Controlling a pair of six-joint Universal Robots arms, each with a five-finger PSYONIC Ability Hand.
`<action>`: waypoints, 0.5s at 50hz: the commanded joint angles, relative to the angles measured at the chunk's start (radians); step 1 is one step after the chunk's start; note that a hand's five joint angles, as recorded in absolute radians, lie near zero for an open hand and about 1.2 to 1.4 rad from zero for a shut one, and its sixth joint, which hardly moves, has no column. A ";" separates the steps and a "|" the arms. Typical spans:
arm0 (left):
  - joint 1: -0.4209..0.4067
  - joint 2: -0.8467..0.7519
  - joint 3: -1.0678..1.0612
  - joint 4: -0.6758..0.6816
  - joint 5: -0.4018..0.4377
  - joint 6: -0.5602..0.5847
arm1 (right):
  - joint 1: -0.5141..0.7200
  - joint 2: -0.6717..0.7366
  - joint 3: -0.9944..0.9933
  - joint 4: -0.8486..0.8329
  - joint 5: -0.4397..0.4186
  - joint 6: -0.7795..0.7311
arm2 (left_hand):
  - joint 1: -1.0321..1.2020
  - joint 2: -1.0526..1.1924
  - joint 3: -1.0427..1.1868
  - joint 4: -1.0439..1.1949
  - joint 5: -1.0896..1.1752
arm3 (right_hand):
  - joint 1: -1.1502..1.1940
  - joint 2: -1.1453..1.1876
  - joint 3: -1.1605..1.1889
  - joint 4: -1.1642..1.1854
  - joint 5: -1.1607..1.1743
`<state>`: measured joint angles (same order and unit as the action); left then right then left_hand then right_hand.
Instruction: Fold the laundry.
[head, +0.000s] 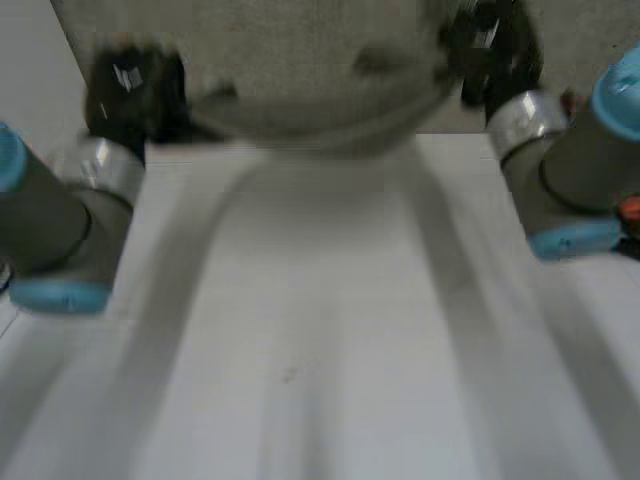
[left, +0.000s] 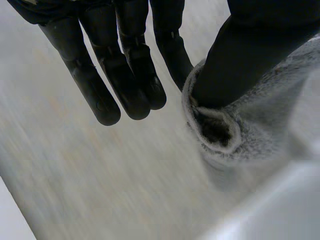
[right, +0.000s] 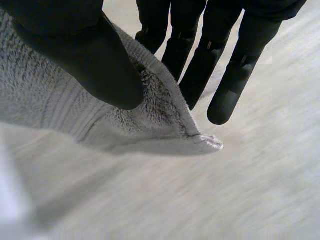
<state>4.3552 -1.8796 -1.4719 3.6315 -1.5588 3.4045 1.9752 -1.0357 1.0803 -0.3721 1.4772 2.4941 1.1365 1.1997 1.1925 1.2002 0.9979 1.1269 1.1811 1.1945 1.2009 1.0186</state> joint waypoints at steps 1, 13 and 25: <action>-0.023 -0.012 -0.295 -0.056 -0.007 -0.001 | -0.007 0.066 0.159 0.246 -0.017 -0.001 | 0.260 0.197 0.204 0.196 0.224 | 0.269 0.215 0.202 0.195 0.203; -0.071 0.171 -0.435 -0.197 0.025 0.007 | -0.013 0.055 0.365 0.262 -0.034 -0.004 | -0.409 -0.472 -0.465 -0.472 -0.445 | 0.269 0.215 0.202 0.195 0.203; 0.124 0.186 -0.363 -0.220 0.474 0.202 | -0.016 0.011 0.428 0.257 -0.104 -0.003 | -0.506 -0.569 -0.562 -0.570 -0.542 | 0.269 0.215 0.202 0.195 0.203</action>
<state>4.3606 -1.6738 -1.8852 3.4176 -1.3683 3.4725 1.9607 -1.0113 1.4876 -0.1133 1.3946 2.4905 0.5962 0.5962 0.5954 0.5894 0.4074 1.1269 1.1810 1.1949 1.2010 1.0190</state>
